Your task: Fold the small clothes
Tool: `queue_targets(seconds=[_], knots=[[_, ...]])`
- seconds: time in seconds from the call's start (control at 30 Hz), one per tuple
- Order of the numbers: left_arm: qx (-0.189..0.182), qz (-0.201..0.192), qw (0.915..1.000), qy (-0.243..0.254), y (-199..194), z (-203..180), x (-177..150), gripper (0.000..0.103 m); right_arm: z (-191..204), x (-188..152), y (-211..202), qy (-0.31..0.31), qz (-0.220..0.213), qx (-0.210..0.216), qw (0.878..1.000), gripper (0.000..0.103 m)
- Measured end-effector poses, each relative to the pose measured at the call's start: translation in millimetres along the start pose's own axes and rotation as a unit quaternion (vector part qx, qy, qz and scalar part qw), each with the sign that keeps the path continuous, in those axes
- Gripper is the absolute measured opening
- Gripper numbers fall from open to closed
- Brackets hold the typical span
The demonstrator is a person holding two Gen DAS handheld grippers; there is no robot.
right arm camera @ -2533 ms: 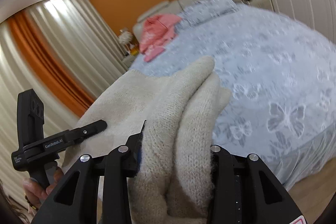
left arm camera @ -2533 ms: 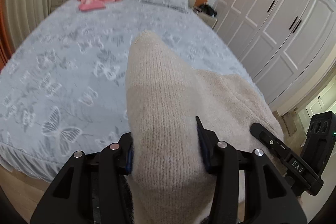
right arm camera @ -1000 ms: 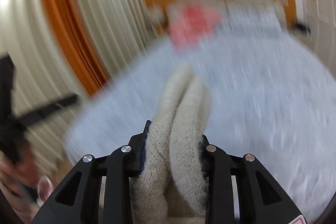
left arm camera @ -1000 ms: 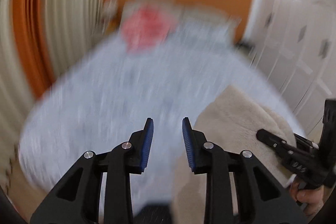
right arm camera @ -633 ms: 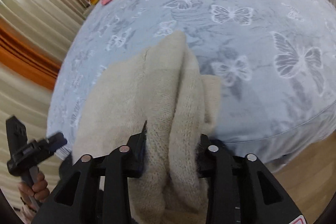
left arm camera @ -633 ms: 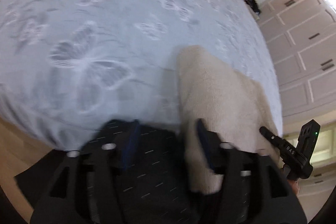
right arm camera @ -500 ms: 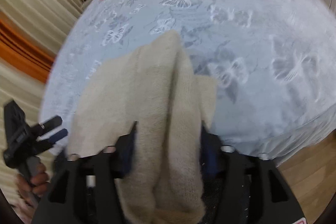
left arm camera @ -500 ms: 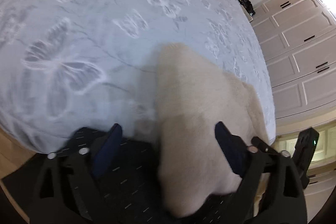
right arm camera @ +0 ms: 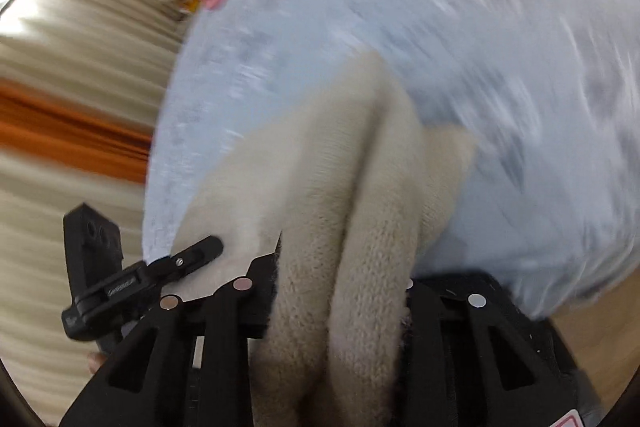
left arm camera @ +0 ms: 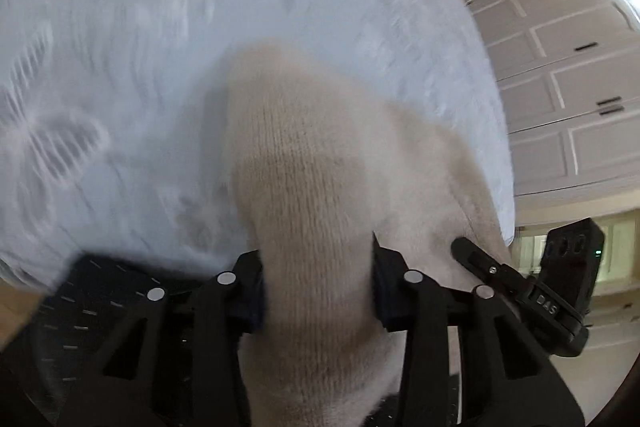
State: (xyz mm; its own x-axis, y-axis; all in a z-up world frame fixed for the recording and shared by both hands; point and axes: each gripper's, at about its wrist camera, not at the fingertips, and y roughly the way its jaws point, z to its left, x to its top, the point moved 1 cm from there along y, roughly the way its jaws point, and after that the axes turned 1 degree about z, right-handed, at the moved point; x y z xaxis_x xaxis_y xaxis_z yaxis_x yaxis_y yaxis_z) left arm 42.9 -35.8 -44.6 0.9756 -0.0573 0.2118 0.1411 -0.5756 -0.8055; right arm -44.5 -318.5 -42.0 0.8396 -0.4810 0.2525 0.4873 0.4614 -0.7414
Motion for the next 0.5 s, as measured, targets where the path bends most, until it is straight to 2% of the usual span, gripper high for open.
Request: queue_targets(seconds=[0.13,0.2,0.3,0.37,0.43,0.5], knots=[[-0.024,-0.072,0.9967,0.028,-77.4,-14.2,22.4,0.038,72.6,23.9,-43.4,-0.09,-0.072,0.037,0.993,0.028],[-0.026,-0.128,0.9897,0.059,-128.8,-22.9,37.6,0.038,110.4,38.0,-60.0,-0.13,-0.108,0.07,0.983,0.028],[-0.014,-0.181,0.9799,0.082,-172.5,-24.7,53.0,0.041,149.0,58.3,-56.9,-0.165,-0.138,0.109,0.971,0.029],[0.007,-0.194,0.9773,0.084,-178.8,-12.7,65.0,0.047,149.0,66.1,-27.0,-0.156,-0.133,0.119,0.971,0.034],[0.033,-0.183,0.9799,0.074,-162.6,14.5,77.2,0.053,132.3,69.5,21.0,-0.138,-0.11,0.107,0.978,0.048],[0.082,-0.156,0.9834,0.044,-115.9,66.4,84.9,0.06,97.6,64.6,89.0,-0.114,-0.062,0.024,0.991,0.051]])
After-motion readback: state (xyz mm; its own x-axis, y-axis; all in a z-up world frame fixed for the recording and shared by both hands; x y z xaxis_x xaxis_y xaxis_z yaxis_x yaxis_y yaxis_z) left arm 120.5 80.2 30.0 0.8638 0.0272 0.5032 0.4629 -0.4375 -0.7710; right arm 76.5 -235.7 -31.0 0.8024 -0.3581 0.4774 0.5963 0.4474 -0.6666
